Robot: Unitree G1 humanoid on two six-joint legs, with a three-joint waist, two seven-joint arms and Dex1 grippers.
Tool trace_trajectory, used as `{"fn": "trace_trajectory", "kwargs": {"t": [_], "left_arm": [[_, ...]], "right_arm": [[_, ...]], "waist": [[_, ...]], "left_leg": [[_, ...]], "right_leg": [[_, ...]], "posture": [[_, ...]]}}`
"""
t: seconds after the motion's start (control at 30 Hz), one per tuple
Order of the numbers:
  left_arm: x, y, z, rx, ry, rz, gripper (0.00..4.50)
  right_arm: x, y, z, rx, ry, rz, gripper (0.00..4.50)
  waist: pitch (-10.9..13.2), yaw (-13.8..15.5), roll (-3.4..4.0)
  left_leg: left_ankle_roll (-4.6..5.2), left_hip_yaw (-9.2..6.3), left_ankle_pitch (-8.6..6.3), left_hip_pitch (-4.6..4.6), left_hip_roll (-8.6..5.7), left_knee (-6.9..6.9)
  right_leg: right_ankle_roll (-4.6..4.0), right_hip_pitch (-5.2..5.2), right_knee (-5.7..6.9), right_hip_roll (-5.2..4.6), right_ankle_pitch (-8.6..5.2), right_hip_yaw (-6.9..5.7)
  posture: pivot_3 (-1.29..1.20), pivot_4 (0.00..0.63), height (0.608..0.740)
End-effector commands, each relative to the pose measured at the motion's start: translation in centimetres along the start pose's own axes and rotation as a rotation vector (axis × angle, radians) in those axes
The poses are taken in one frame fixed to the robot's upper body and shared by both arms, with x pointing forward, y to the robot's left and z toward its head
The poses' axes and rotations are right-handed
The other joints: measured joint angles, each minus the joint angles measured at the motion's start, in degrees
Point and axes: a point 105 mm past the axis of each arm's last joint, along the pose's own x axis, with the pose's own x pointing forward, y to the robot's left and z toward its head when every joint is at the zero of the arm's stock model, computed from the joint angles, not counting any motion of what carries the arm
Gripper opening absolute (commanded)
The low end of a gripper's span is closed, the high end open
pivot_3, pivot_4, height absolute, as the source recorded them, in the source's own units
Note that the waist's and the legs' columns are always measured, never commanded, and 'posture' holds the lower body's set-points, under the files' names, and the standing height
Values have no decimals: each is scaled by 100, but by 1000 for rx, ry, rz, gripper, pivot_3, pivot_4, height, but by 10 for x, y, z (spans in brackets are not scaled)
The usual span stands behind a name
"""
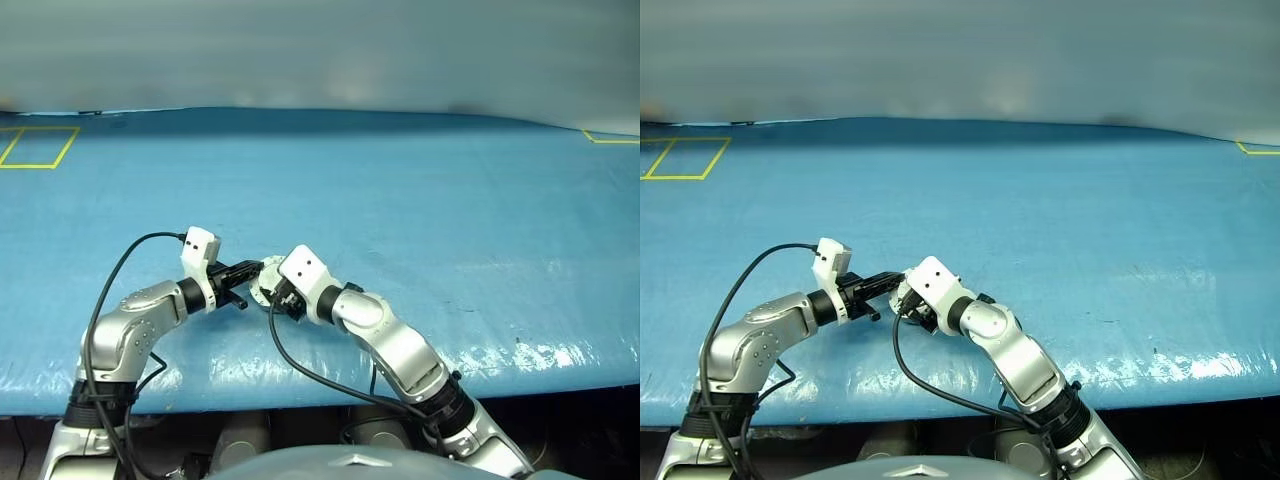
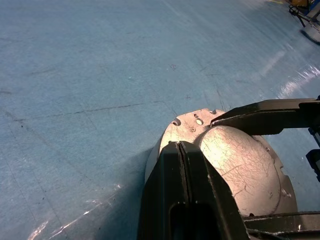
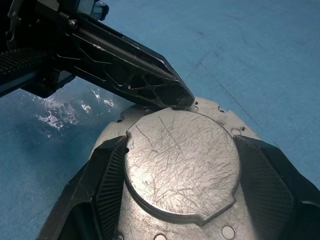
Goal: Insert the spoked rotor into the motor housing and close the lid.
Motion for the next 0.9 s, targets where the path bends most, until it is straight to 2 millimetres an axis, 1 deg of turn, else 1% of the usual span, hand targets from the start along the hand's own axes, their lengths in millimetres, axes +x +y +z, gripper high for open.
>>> {"fn": "trace_trajectory", "kwargs": {"t": [0.03, 0.13, 0.2, 0.27, 0.3, 0.37, 0.47, 0.57, 0.67, 0.73, 0.8, 0.9], "left_arm": [[5, -9, -6, -1, 33, -57, 0], [6, -12, -9, 2, 42, -69, 0], [6, -12, -10, 3, 44, -70, 0], [6, -12, -11, 6, 49, -67, 0], [6, -12, -11, 6, 49, -67, 0], [6, -12, -12, 5, 49, -68, 0], [6, -12, -12, 9, 50, -69, 0], [7, -12, -10, 12, 41, -72, 0], [7, -12, -9, 15, 40, -73, 0], [7, -12, -9, 15, 34, -73, 0], [8, -13, -8, 10, 25, -75, 0], [8, -13, -7, 13, 24, -77, 0]], "right_arm": [[-1, -3, -20, 16, 81, -15, 3023], [-4, -1, -23, 35, 87, 2, 3023], [-7, -1, -26, 42, 93, 8, 3780], [-12, -1, -30, 62, 100, 6, 4385], [-15, -2, -32, 73, 101, -1, 4450], [-21, -3, -34, 90, 92, -14, 4450], [-33, -2, -29, 138, 40, -6, 4450], [-51, 1, -13, 235, -82, 24, 4450], [-63, 4, -3, 303, -149, 60, 4450], [-70, 2, 2, 380, -196, 60, 4450], [-75, 0, 4, 461, -228, 54, 4450], [-73, -4, -1, 607, -233, 21, 4450]], "waist": [[-1, 1, 1], [-2, 9, 0], [-5, 28, 1], [-10, 48, 0], [-11, 54, 0], [-13, 68, 0], [-13, 91, -1], [-13, 111, -1], [-7, 114, -2], [-5, 115, 1], [-6, 118, 1], [-6, 122, 0]], "left_leg": [[0, 0, 0, 0, 0, 0], [0, 0, 0, 0, -1, -1], [0, -1, 0, -1, -4, -3], [1, -2, -1, -1, -5, -4], [1, -2, -1, -2, -5, -5], [2, -3, -1, -2, -5, -10], [2, -3, -2, -1, -5, -14], [2, -3, -2, -1, -5, -15], [2, -2, -2, -4, -5, -14], [2, -1, -1, -7, -4, -14], [1, -3, -1, -6, -1, -14], [1, -3, -1, -7, -1, -14]], "right_leg": [[0, 0, 0, 0, 0, 0], [0, 1, -1, -1, 0, 0], [0, 1, -3, -3, 0, 0], [-1, 2, -6, -4, -1, 1], [-2, 2, -7, -5, -2, 0], [-5, 2, -9, -5, -3, 0], [-3, 2, -11, -5, -6, 0], [0, 2, -12, -5, -9, 0], [0, 0, -12, -5, -9, 1], [1, -6, -11, -4, -9, 1], [1, -6, -9, -1, -9, -1], [1, -4, -10, -2, -9, -1]], "posture": [[0, 150, 740], [0, 150, 740], [0, 150, 740], [0, 150, 740], [0, 150, 740], [0, 150, 740], [0, 150, 740], [0, 150, 740], [0, 150, 740], [0, 150, 740], [0, 150, 740], [0, 150, 740]]}}
